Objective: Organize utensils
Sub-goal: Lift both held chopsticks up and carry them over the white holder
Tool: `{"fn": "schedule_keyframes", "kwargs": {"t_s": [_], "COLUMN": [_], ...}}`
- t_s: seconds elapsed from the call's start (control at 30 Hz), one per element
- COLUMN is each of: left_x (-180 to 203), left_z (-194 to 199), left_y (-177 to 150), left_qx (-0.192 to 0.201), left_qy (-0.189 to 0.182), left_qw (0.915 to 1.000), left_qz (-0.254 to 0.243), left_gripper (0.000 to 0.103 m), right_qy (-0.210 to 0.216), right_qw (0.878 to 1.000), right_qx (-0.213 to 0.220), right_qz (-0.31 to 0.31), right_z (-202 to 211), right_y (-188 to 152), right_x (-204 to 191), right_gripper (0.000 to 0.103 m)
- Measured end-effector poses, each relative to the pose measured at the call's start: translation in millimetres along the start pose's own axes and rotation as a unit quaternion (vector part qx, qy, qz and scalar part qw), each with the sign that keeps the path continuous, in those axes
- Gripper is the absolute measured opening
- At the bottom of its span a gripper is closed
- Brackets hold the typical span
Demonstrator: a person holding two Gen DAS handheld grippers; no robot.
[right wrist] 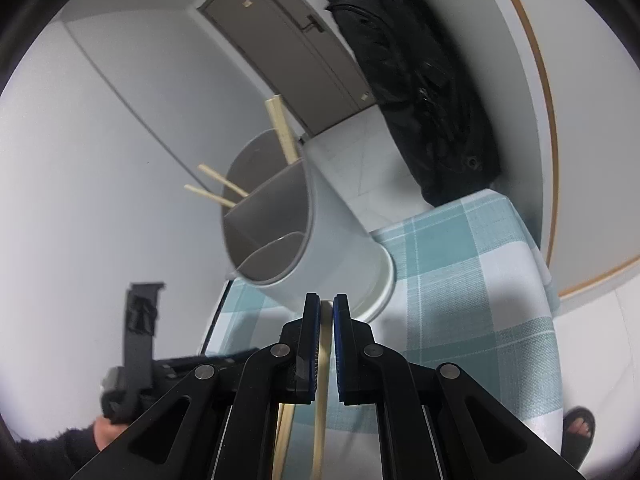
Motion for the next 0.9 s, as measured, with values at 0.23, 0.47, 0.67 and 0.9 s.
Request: {"fn": "schedule_keyframes", "kwargs": {"t_s": [0.23, 0.47, 0.67, 0.9], "left_x": [-1, -6, -15, -10], "left_z": [60, 90, 101, 114], "left_y": [-5, -2, -4, -3], "left_qx": [0.107, 0.181, 0.206, 0.215], "left_qy": [-0.013, -0.031, -0.049, -0.058], "left_qw": [0.9941, 0.9829, 0.977, 0.9748], "left_qz": [0.015, 0.017, 0.026, 0.022], "left_gripper": [0.0, 0.0, 0.0, 0.0], "right_qy": [-0.004, -0.013, -0.012, -0.006], "right_qw": [0.999, 0.996, 0.992, 0.988], "right_qx": [0.01, 0.023, 0.052, 0.076], "right_qz": [0.041, 0.087, 0.116, 0.134], "right_z": [10, 20, 33, 40], "right_y": [-5, -11, -9, -1], "right_x": [-24, -60, -82, -99], "right_gripper": [0.006, 0.006, 0.006, 0.006]}}
Point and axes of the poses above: each gripper's, at about its wrist camera, not at the fingertips, and z roughly against the way its jaws point, x to its right, y to its top, the point moved 5 cm from there along -z, roughly the way its jaws point, and after that the axes turned 8 degrees about z, right-handed, at the moved point
